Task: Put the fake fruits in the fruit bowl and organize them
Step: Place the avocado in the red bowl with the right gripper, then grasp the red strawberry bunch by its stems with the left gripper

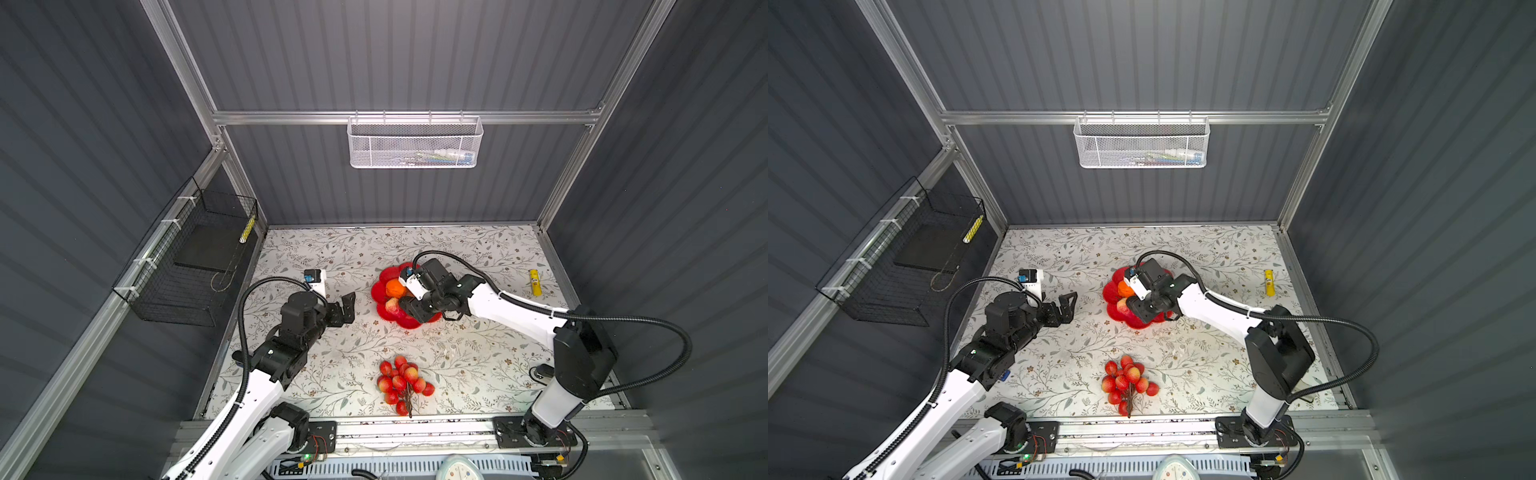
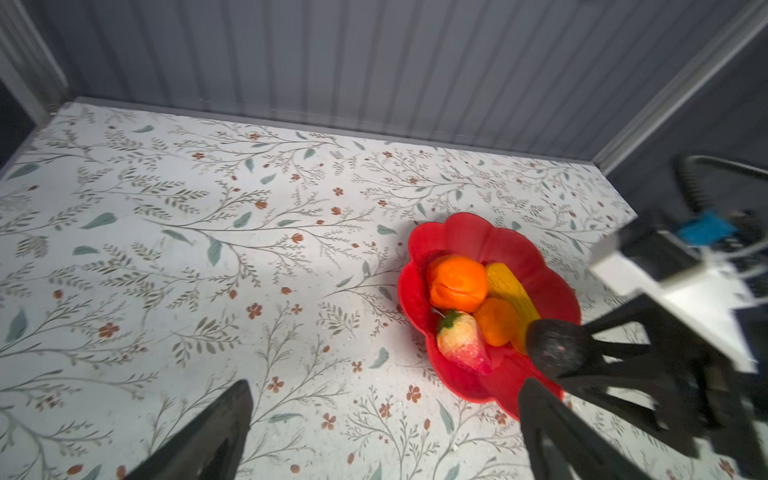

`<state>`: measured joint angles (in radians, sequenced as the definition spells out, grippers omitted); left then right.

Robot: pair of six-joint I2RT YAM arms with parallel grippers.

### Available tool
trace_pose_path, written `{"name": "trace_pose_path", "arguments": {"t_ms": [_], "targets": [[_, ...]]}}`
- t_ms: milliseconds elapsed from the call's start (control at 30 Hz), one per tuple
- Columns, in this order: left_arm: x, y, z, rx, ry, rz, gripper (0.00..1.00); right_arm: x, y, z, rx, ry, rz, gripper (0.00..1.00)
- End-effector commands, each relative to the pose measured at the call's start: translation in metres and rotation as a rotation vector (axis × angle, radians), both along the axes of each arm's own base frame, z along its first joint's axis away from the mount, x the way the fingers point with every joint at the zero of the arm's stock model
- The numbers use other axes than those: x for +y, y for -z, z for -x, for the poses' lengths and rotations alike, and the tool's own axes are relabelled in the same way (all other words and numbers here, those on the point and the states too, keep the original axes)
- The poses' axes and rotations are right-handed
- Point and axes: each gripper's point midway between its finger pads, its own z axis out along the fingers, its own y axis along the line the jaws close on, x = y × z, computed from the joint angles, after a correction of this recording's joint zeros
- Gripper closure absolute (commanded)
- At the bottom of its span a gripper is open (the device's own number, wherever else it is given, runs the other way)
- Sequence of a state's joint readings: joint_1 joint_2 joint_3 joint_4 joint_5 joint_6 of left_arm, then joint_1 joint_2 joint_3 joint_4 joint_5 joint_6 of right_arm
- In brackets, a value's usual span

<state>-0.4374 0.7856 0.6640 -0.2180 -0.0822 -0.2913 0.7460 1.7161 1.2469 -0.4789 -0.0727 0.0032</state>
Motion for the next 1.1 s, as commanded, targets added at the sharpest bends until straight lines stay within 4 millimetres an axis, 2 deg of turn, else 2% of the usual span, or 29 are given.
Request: {"name": "trace_pose_path", "arguments": {"t_ms": [0,100,267,333,467,600,700,800,933,1067], "targets": [[-0.022,-0.016,0.011,-0.015,0.152,0.023,0.01,0.007,0.008,-0.010,-0.010,-0.048,0.024,0.65],[-0.029,-0.018,0.016,0.003,0.195,0.043,0.02,0.008,0.018,-0.015,-0.001,-0.045,0.050,0.61],[-0.044,-0.012,0.027,0.124,0.288,0.065,0.06,0.008,0.021,-0.021,-0.017,-0.030,0.062,0.41],[-0.050,-0.009,0.032,0.171,0.315,0.090,0.07,0.007,0.019,-0.021,-0.021,-0.027,0.062,0.36],[-0.060,-0.002,0.048,0.278,0.375,0.155,0.13,0.005,-0.001,-0.023,-0.057,-0.003,0.024,0.28],[-0.069,0.007,0.070,0.424,0.418,0.220,0.16,-0.006,-0.038,-0.031,-0.118,0.085,-0.069,0.23],[-0.078,0.018,0.095,0.543,0.434,0.237,0.17,-0.021,-0.070,-0.040,-0.168,0.185,-0.205,0.19],[-0.089,0.031,0.128,0.650,0.457,0.215,0.17,-0.045,-0.089,-0.048,-0.193,0.292,-0.313,0.15],[-0.099,0.053,0.162,0.777,0.468,0.189,0.17,-0.078,-0.104,-0.053,-0.236,0.420,-0.410,0.10],[-0.118,0.068,0.185,0.817,0.498,0.121,0.14,-0.108,-0.106,-0.054,-0.264,0.525,-0.440,0.08]]}}
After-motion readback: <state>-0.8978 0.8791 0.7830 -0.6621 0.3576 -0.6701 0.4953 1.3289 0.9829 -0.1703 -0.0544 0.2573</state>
